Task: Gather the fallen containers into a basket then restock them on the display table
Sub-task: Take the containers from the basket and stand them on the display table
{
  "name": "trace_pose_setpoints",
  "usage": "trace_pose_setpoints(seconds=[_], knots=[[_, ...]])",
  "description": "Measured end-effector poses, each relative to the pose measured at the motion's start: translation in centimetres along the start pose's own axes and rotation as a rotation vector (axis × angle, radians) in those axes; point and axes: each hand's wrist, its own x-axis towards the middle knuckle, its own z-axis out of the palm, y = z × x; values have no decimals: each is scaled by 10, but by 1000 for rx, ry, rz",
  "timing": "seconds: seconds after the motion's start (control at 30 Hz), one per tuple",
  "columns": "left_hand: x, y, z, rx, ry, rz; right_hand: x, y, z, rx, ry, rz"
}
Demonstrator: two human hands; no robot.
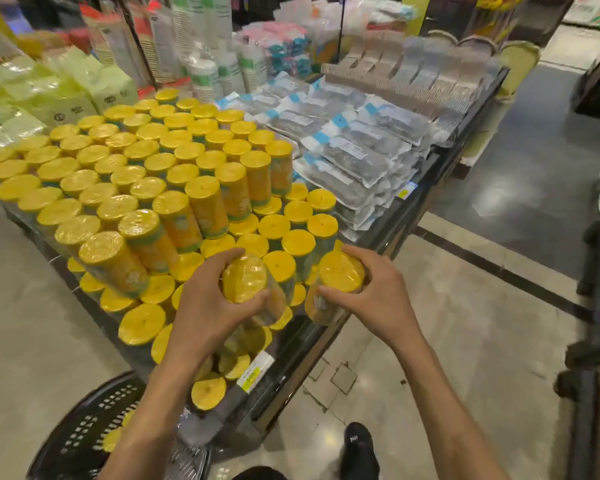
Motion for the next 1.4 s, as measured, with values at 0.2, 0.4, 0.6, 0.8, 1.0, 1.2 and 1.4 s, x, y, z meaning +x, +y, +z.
trace_pose_setpoints(seconds=[0.2,0.4,0.6,0.8,1.0,1.2,1.4], knots=[[45,36,48,89,133,-107,82,37,-30,13,-198,-84],[80,69,88,127,234,-184,161,67,-52,37,-362,-184],[130,73,107,208,239,-204,233,76,-50,35,-439,-239],[187,48,116,310,231,-211,305,72,-23,-12,-510,-325],[232,22,126,304,269,-273,360,70,14,-74,-612,-384],[256,6,135,339,264,-204,390,69,38,-91,-694,-473],[264,8,141,349,280,-228,405,72,54,-78,-729,-509]])
